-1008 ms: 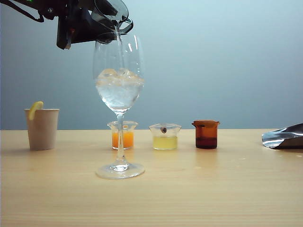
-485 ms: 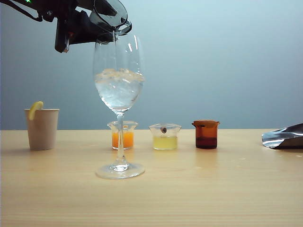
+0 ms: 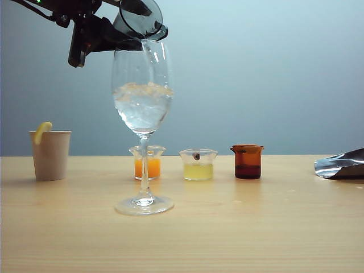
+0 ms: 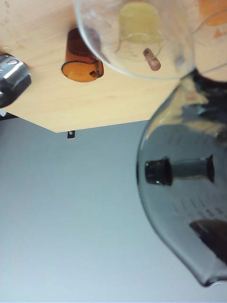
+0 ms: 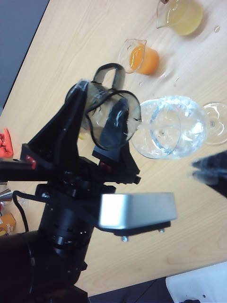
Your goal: Pick up the first measuring cup from the left, pour the coconut rum inside into the goblet, and finally put the measuring cup back in its original place.
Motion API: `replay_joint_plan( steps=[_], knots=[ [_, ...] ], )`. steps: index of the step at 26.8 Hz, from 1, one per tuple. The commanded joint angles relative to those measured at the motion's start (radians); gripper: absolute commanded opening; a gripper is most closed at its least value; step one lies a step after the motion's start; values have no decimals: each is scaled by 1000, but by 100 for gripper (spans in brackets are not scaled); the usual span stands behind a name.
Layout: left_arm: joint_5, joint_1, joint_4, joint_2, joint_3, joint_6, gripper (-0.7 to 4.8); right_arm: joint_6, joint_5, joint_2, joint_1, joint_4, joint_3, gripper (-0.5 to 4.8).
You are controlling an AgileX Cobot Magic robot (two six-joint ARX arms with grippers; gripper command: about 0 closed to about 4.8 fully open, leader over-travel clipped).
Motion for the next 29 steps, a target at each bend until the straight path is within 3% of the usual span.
replay_joint_plan(
  steps=[1, 12, 14, 24, 28, 29],
  knots=[
    [-14, 0, -9, -6, 3, 43, 173, -3, -2, -3, 0, 9, 5, -9],
    [-35, 0, -29, -6, 3, 134, 171, -3, -2, -3, 0, -13, 4, -9],
    [-37, 0, -29, -6, 3, 134, 143, -3, -2, -2, 0, -14, 4, -9],
    [-35, 0, -29, -6, 3, 127, 143, -3, -2, -2, 0, -14, 3, -9],
    [-33, 0, -14, -6, 3, -14, 143, -3, -2, -2, 0, -13, 4, -9],
    [-34, 0, 3, -6, 3, -85, 143, -3, -2, -2, 0, -11, 4, -9]
  ],
)
